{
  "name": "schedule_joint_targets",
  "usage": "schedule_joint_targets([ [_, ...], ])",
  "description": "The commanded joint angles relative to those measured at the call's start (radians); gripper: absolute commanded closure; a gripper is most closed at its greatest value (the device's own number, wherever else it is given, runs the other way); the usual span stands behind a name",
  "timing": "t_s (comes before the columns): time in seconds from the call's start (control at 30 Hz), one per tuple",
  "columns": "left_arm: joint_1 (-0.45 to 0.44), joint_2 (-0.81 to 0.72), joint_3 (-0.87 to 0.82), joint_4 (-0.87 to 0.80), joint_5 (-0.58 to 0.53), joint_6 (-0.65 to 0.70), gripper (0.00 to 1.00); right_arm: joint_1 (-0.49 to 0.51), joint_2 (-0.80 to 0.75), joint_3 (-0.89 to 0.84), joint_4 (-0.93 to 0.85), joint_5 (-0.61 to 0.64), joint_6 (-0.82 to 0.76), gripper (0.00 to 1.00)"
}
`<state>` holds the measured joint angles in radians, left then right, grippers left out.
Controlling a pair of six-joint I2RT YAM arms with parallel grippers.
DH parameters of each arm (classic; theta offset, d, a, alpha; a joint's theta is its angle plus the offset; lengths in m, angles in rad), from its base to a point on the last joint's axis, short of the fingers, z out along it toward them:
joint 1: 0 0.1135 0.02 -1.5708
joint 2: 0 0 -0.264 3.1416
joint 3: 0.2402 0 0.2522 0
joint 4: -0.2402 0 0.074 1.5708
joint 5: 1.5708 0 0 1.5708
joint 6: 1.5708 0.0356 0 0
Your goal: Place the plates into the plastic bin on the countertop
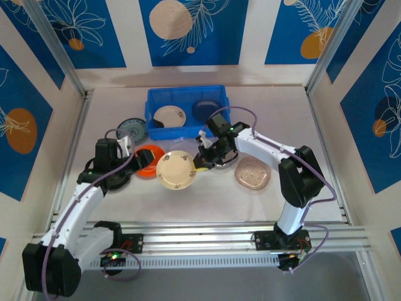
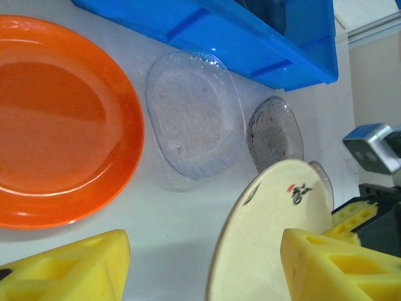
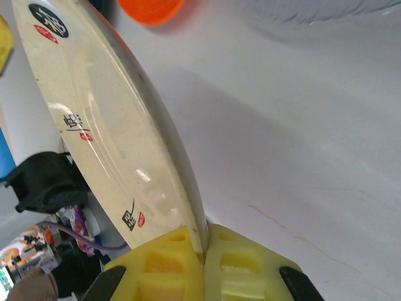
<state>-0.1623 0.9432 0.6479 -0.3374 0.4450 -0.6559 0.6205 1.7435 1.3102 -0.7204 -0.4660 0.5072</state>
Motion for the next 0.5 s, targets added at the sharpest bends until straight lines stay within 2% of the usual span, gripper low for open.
schedule_joint_targets([
  [0.0, -0.048, 0.034, 0.031, 0.068, 0.016, -0.011, 0.36, -0.015, -0.027, 0.038, -0.043, -0.039, 0.009, 1.0],
  [0.17, -0.103, 0.107, 0.064, 0.114, 0.006, -0.017, 0.39, -0.024, 0.001, 0.093, -0.052, -0.048, 0.005, 1.0],
  [0.33, -0.129, 0.172, 0.102, 0.119, 0.004, -0.018, 0.5, -0.033, 0.015, 0.154, -0.059, -0.056, 0.01, 1.0],
  [0.37, -0.129, 0.18, 0.105, 0.125, 0.005, -0.02, 0.54, -0.035, 0.019, 0.165, -0.064, -0.056, 0.009, 1.0],
  [0.47, -0.129, 0.199, 0.113, 0.149, 0.011, -0.032, 0.76, -0.046, 0.035, 0.188, -0.065, -0.076, 0.015, 1.0],
])
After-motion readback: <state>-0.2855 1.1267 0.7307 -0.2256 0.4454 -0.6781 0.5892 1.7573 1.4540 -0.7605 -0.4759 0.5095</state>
